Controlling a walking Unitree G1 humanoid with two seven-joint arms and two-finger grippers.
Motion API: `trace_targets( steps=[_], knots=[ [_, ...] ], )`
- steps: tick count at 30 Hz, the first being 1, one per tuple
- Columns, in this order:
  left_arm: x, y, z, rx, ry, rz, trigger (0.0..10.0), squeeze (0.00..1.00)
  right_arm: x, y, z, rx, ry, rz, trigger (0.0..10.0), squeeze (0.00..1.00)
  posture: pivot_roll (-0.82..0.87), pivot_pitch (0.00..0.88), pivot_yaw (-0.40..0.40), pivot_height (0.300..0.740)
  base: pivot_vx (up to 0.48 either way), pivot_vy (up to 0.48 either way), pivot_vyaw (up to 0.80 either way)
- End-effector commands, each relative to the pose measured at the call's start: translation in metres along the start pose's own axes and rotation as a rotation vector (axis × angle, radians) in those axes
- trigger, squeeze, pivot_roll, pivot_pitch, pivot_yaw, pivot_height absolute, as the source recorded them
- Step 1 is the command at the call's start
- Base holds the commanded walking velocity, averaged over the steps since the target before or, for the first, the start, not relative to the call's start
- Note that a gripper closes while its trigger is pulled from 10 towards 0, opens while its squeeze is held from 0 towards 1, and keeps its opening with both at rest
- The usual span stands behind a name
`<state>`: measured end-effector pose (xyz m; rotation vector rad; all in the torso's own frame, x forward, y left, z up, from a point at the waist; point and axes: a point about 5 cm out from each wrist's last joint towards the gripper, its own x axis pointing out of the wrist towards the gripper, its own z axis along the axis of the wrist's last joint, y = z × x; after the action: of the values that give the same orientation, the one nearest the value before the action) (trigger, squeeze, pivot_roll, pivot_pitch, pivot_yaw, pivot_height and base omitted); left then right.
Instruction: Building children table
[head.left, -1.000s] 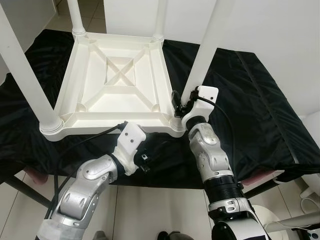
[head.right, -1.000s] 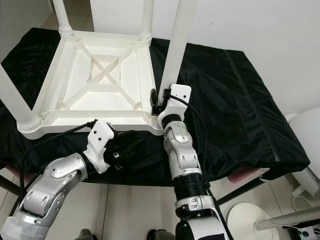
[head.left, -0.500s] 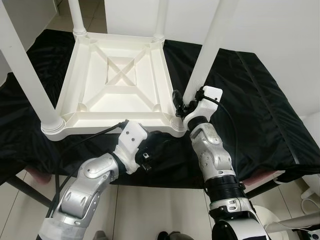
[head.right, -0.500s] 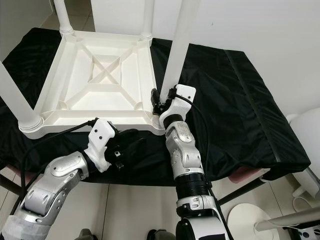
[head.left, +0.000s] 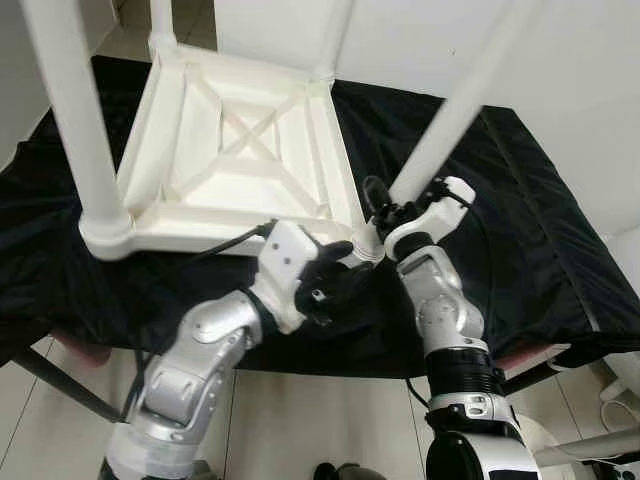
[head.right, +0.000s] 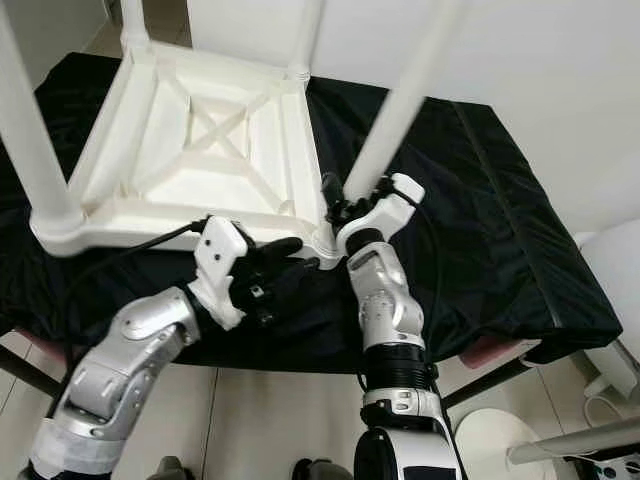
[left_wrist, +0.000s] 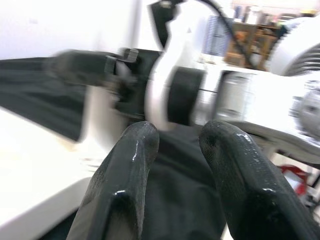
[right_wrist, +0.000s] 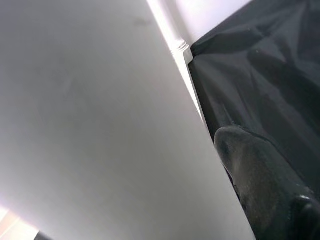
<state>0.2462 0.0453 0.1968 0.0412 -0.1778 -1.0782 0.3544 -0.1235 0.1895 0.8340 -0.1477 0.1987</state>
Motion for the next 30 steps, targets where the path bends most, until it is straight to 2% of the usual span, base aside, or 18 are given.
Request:
trace_targets(
  steps=[1,2,5,6,7,8,10,13,18,23,25,26,27,29,30],
  knots=[
    [0.006,-0.009,-0.004,-0.031,0.018,0.069,10.0,0.0,-0.006,-0.006,-0.017,0.27,0.013,-0.006,10.0,0.0,0.06,0.139,-0.088,0.74,0.0,0.0,0.0],
    [0.006,-0.009,-0.004,-0.031,0.018,0.069,10.0,0.0,-0.006,-0.006,-0.017,0.27,0.013,-0.006,10.0,0.0,0.06,0.139,-0.088,0.74,0.0,0.0,0.0],
    [0.01,-0.018,0.002,-0.09,-0.01,0.015,10.0,0.0,-0.011,-0.017,-0.018,0.408,0.007,0.003,10.0,0.0,0.06,0.147,-0.088,0.74,0.0,0.0,0.0],
    [0.01,-0.018,0.002,-0.09,-0.01,0.015,10.0,0.0,-0.011,-0.017,-0.018,0.408,0.007,0.003,10.0,0.0,0.06,0.147,-0.088,0.74,0.0,0.0,0.0],
    [0.009,-0.022,0.005,-0.106,-0.023,-0.019,10.0,0.0,-0.014,-0.023,-0.02,0.502,0.003,0.013,10.0,0.0,0.06,0.15,-0.088,0.74,0.0,0.0,0.0],
    [0.009,-0.022,0.005,-0.106,-0.023,-0.019,10.0,0.0,-0.014,-0.023,-0.02,0.502,0.003,0.013,10.0,0.0,0.06,0.15,-0.088,0.74,0.0,0.0,0.0],
    [0.009,-0.026,0.008,-0.134,-0.033,-0.064,10.0,0.0,-0.019,-0.034,-0.022,0.66,-0.023,0.042,10.0,0.0,0.06,0.155,-0.088,0.74,0.0,0.0,0.0],
    [0.009,-0.025,0.005,-0.139,-0.012,-0.058,10.0,0.0,-0.026,-0.043,-0.024,0.801,-0.06,0.074,10.0,0.0,0.06,0.161,-0.087,0.74,0.0,0.0,0.0],
    [0.008,-0.023,0.002,-0.123,0.006,-0.039,10.0,0.0,-0.026,-0.044,-0.028,0.846,-0.058,0.074,10.0,0.0,0.06,0.164,-0.087,0.74,0.0,0.0,0.0],
    [0.008,-0.02,0.0,-0.114,0.022,-0.018,10.0,0.0,-0.028,-0.033,-0.04,0.728,0.032,0.079,10.0,0.0,0.06,0.165,-0.088,0.74,0.0,0.0,0.0],
    [0.008,-0.02,0.001,-0.115,0.024,-0.016,10.0,0.0,-0.03,-0.031,-0.042,0.712,0.045,0.08,10.0,0.0,0.06,0.166,-0.088,0.74,0.0,0.0,0.0],
    [0.007,-0.019,0.0,-0.115,0.029,-0.009,10.0,0.0,-0.036,-0.034,-0.046,0.754,0.048,0.056,10.0,0.0,0.06,0.168,-0.085,0.74,0.0,0.0,0.0],
    [0.007,-0.019,0.0,-0.115,0.029,-0.009,10.0,0.0,-0.036,-0.034,-0.046,0.754,0.048,0.056,10.0,0.0,0.06,0.168,-0.085,0.74,0.0,0.0,0.0],
    [0.006,-0.016,-0.001,-0.118,0.039,0.002,10.0,0.0,-0.047,-0.04,-0.046,0.898,0.02,0.057,10.0,0.0,0.05,0.169,-0.081,0.74,0.0,0.0,0.0],
    [0.006,-0.016,-0.001,-0.118,0.039,0.002,10.0,0.0,-0.047,-0.04,-0.046,0.898,0.02,0.057,10.0,0.0,0.05,0.169,-0.081,0.74,0.0,0.0,0.0]
  ],
)
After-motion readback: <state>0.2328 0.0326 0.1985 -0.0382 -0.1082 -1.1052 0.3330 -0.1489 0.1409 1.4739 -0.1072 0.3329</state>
